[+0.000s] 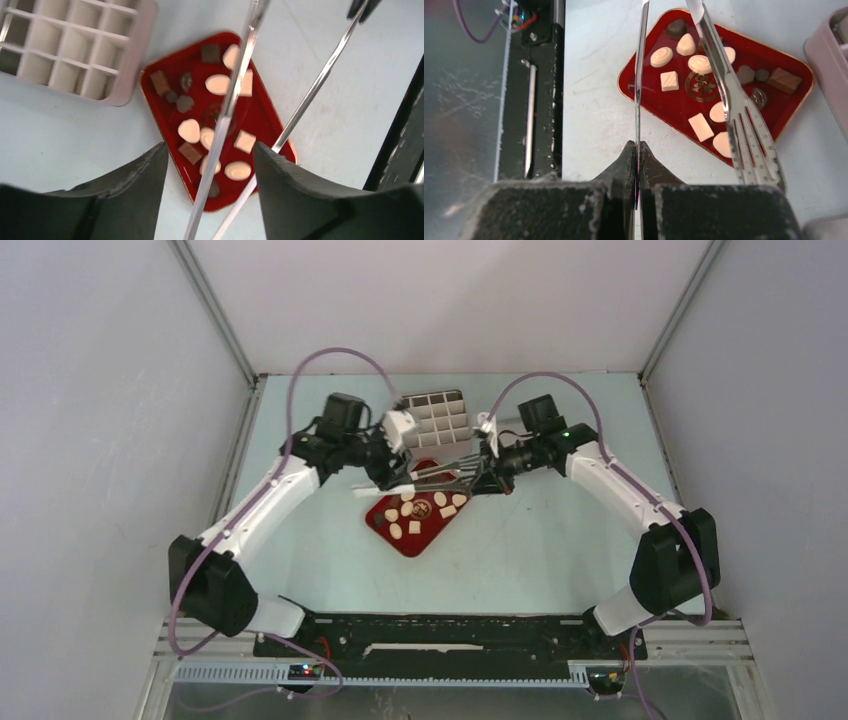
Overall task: Pack the chocolate
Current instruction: Pick up the clamp from the center of the board.
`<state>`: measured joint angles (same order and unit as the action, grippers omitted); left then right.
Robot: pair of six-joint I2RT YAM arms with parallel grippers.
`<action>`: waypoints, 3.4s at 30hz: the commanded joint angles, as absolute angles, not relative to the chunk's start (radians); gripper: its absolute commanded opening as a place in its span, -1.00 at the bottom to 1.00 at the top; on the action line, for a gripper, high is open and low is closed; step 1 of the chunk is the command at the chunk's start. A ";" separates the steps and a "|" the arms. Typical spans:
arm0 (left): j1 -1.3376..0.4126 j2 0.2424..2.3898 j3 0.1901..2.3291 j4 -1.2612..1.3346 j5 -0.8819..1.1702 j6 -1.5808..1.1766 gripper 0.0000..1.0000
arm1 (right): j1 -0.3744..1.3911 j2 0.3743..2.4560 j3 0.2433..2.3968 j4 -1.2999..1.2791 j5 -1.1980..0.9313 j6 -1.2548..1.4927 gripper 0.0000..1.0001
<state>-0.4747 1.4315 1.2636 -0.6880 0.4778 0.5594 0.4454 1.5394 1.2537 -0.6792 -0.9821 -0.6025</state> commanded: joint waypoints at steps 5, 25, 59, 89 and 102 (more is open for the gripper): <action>-0.302 1.321 1.147 -0.330 0.873 0.169 0.74 | 0.320 1.482 1.221 -0.639 -1.262 -0.541 -1.00; -0.335 1.562 1.332 -0.661 1.197 0.323 0.60 | 0.291 1.491 1.201 -0.632 -1.366 -0.518 -1.00; -0.375 1.611 1.239 -0.397 1.279 0.020 0.40 | 0.238 1.512 1.172 -0.570 -1.436 -0.443 -1.00; -0.411 1.535 1.358 -0.924 0.387 0.461 -0.68 | 0.070 1.308 1.119 -0.646 -0.881 -0.418 0.17; -0.415 1.606 1.515 -1.062 0.288 0.285 -0.43 | 0.062 1.279 1.046 -0.593 -0.853 -0.437 0.18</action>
<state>-0.4103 1.5764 1.4242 -1.0126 0.2916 0.3691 0.0639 1.3045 1.0603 -0.6361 -0.8688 -0.4335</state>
